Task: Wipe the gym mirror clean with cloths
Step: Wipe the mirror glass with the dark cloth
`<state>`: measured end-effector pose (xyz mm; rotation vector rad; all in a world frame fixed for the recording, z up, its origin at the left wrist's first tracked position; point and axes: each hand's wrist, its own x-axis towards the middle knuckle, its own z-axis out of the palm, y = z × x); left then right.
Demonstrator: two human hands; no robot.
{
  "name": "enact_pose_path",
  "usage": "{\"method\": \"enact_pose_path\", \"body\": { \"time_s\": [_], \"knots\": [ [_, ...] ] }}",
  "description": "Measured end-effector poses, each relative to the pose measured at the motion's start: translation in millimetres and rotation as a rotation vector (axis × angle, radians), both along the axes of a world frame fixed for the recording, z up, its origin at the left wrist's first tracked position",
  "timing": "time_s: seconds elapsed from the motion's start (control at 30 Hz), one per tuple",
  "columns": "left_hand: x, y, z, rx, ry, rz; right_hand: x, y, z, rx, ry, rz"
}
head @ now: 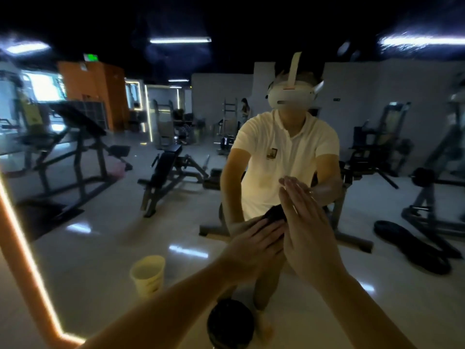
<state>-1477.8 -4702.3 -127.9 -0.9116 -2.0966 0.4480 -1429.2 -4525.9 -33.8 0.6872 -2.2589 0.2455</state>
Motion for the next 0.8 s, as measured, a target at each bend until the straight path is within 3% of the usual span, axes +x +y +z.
{"method": "enact_pose_path", "body": {
  "time_s": [0.1,0.33,0.43,0.57,0.67,0.73,0.8],
  "knots": [
    [-2.0,-32.4,19.5,0.050,0.122,0.105,6.3,12.3,13.9,-0.050,0.075,0.014],
    [-7.8,-157.4,85.0,0.917,0.305,0.330,-19.0,-0.8,30.9,-0.120,0.133,-0.207],
    [-17.7,-151.6,115.2,1.086,0.328,0.312,-22.6,-14.0,26.6,-0.079,0.145,-0.309],
    [-24.8,-72.6,120.2,0.848,0.267,0.155,-21.2,-20.1,28.1,-0.069,0.118,-0.364],
    [-21.3,-2.7,102.9,0.405,0.173,-0.016,-18.5,-15.7,33.7,-0.080,0.132,-0.331],
    [-22.1,6.1,98.9,0.169,0.169,-0.051,-15.6,-12.7,41.8,-0.101,0.178,-0.312],
    [-23.6,-16.1,112.8,0.112,0.197,-0.033,-12.1,-12.9,53.7,-0.136,0.235,-0.292]
  ]
}}
